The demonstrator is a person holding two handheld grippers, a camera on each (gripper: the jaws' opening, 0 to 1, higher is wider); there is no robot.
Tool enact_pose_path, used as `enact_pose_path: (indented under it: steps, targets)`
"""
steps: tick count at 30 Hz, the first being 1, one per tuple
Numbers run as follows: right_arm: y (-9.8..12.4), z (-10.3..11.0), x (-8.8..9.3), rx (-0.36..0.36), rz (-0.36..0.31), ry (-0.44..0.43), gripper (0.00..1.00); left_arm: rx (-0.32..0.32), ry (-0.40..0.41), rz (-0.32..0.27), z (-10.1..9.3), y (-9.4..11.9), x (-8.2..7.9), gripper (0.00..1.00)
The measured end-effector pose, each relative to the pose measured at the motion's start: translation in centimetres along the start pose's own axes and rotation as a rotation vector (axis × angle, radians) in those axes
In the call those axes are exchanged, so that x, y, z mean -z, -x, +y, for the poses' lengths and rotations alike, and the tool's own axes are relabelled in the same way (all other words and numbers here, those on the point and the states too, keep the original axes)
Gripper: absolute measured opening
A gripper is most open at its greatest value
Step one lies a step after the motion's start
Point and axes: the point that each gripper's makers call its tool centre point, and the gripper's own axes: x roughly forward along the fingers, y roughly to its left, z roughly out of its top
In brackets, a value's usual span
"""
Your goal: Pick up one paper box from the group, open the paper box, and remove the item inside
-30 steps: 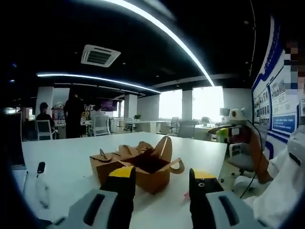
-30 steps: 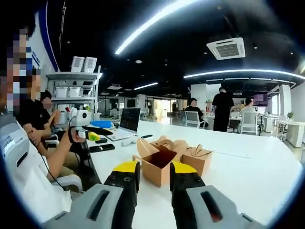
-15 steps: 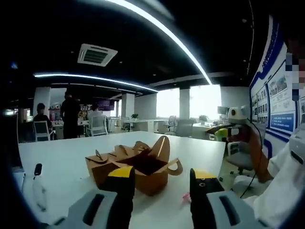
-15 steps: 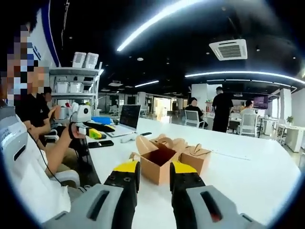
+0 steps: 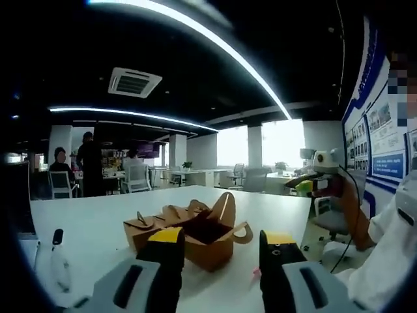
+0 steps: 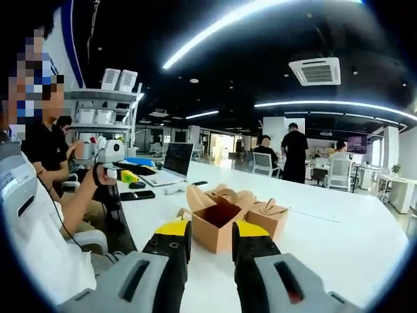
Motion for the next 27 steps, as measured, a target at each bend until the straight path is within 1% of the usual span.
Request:
enact_pose_path:
  steps: [7,13,27]
  targets:
    - [0.0,-0.03,0.17,0.003,0.0,0.0,0.26,0.0,-0.01,0.015,0.17,-0.16,0.55,0.49]
    - [0.11,-0.13,0.14,0.006,-0.002,0.006,0.26,-0.007,-0.009,0.002,0.27,0.04,0.24,0.48]
    - [0.12,-0.17,0.16,0.008,-0.004,0.017,0.26,-0.007,-0.017,0.003,0.14,0.07,0.29,0.47]
